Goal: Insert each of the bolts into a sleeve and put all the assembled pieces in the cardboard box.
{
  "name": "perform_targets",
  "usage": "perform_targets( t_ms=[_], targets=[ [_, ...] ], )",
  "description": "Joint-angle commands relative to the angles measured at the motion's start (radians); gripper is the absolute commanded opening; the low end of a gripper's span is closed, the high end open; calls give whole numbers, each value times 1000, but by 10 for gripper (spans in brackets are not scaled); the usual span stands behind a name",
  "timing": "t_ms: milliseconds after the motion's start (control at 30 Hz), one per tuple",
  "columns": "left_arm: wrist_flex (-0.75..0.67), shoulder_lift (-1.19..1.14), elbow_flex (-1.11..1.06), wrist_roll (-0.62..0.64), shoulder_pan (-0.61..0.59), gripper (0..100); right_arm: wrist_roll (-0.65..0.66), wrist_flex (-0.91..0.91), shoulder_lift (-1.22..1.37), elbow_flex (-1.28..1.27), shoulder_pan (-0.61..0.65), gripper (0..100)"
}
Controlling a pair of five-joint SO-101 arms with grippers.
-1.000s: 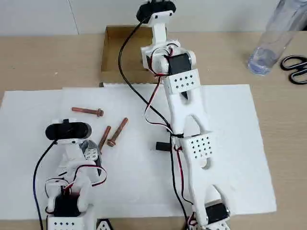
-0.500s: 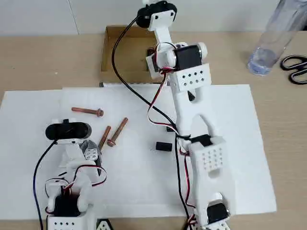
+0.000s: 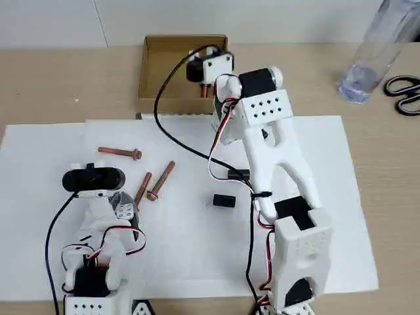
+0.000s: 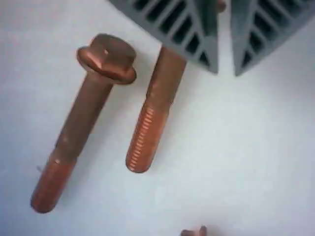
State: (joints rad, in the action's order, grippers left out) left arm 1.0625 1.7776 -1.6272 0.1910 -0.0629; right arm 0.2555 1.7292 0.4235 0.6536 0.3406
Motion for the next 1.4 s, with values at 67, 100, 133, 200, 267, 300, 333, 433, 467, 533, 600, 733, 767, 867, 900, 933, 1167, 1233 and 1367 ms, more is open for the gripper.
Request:
perform_targets(
  t_ms=[67, 100, 133, 200, 267, 300, 333, 433, 467, 533, 600, 733, 767, 867, 900, 933, 1167, 1233, 1367],
  targets=[
    [-25, 9, 4, -3, -5, 6, 109, 1, 24, -5, -77, 193],
    [-25, 9, 4, -3, -5, 6, 117, -8, 41, -5, -96, 196],
    [-25, 9, 4, -3, -6, 6, 127, -18, 51, -5, -111, 196],
    [-25, 9, 4, -3, -6, 6, 160, -41, 65, 0, -134, 196],
    [-23, 9, 4, -3, -6, 6, 195, -59, 70, 0, -148, 197],
    [-23, 9, 4, -3, -6, 6, 216, -65, 73, 0, -151, 197],
    [-23, 9, 4, -3, -6, 6, 235, -73, 74, 0, -154, 197],
    [-23, 9, 4, -3, -6, 6, 296, -120, 85, -2, -160, 198],
    [-23, 9, 4, -3, -6, 6, 322, -133, 96, -2, -160, 201],
    [-23, 9, 4, -3, -6, 6, 365, -143, 124, -2, -160, 232],
    [-23, 9, 4, -3, -6, 6, 391, -159, 153, -2, -159, 266],
    [-21, 9, 4, -3, -6, 6, 397, -209, 196, -2, -160, 262],
    [-21, 9, 4, -3, -6, 6, 399, -220, 202, -2, -160, 259],
    [-21, 9, 4, -3, -6, 6, 399, -252, 220, -2, -160, 259],
    [-21, 9, 4, -3, -8, 6, 402, -262, 226, -2, -160, 259],
    [-20, 9, 4, -3, -8, 6, 411, -269, 234, -2, -160, 259],
    [-20, 9, 4, -3, -8, 6, 419, -315, 278, -2, -199, 258],
    [-20, 9, 4, -3, -8, 6, 419, -321, 289, -2, -217, 258],
    [-20, 9, 4, -3, -8, 6, 419, -329, 315, -2, -252, 246]
  ],
)
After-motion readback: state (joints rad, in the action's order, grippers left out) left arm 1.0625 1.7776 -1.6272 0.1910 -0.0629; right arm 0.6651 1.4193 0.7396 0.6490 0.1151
